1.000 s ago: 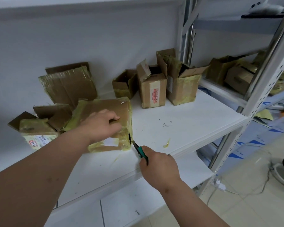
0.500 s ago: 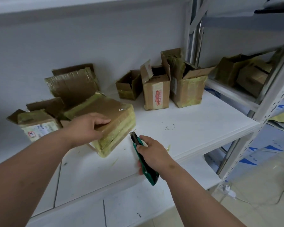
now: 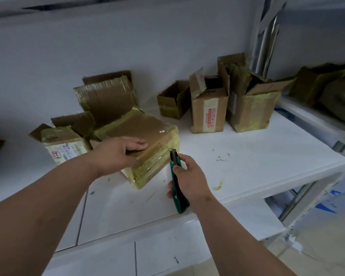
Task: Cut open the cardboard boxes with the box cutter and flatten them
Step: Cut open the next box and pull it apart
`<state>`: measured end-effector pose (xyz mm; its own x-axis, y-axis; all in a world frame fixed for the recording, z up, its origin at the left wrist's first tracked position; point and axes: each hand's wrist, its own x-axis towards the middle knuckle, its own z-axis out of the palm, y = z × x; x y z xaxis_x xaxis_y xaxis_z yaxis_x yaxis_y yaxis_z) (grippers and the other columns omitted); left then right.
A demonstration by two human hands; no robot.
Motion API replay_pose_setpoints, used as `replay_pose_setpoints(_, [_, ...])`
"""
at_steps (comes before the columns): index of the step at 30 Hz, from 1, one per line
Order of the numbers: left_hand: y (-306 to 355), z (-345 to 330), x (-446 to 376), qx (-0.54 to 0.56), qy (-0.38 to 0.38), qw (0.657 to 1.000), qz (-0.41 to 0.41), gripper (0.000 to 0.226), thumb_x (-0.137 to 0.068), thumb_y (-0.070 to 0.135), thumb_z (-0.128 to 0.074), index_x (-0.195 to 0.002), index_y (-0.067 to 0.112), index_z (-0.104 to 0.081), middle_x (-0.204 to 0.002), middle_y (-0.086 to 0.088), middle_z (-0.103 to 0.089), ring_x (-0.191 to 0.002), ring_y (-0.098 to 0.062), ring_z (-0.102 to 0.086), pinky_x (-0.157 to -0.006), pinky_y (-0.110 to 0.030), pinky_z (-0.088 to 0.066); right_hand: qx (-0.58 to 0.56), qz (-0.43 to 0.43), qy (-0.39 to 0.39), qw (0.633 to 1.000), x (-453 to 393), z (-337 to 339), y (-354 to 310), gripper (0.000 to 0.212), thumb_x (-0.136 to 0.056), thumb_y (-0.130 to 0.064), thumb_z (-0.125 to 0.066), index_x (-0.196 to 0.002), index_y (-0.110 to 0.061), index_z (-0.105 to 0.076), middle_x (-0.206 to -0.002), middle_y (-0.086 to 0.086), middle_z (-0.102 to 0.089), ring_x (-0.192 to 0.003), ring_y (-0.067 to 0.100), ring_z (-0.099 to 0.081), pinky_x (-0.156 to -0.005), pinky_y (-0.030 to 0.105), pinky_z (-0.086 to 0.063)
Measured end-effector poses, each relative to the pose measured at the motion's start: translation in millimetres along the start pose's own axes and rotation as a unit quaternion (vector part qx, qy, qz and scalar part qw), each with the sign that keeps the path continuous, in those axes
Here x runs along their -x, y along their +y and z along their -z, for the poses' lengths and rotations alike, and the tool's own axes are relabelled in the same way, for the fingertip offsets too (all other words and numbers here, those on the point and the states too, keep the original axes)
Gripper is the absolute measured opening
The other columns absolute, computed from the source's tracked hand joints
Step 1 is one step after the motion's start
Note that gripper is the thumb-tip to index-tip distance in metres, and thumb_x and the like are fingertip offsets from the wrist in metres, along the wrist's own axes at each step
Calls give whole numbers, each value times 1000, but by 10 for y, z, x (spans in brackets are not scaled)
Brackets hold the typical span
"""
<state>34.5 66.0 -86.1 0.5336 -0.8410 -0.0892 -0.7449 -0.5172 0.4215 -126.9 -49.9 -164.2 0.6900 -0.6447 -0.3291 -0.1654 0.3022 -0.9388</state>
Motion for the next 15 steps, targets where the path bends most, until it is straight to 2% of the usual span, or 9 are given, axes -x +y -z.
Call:
replay_pose_setpoints(5, [-24,-3,-3,17,-4,1000,1,56,-84,7,-70,-130,36,-60,-133,26,-48,-128,1,-39,-107,-18,-26,-29,-3,16,999,-22,-56,33,39,-102,-10,-42,-133,-30,-53,-73,17,-59,-48,23,-54,-43,27,-50])
replay_pose_setpoints(9, [-40,0,-7,43,-3,999,-2,56,-83,5,-71,-128,35,-61,-128,28,-48,-123,5,-39,-101,-13,-25,-51,-2,30,998,-21,-18,18,39,-101,-7,-41,-131,-29,-54,-71,18,-59,-48,26,-54,-41,25,-47])
replay_pose_setpoints(15, [-31,-4,4,45,-1,999,-3,56,-83,4,-70,-128,35,-61,-126,30,-47,-122,8,-38,-102,-13,-25,-69,-16,21,997,-69,-33,-59,42,-101,-7,-43,-136,-27,-53,-67,18,-60,-45,26,-54,-43,28,-50])
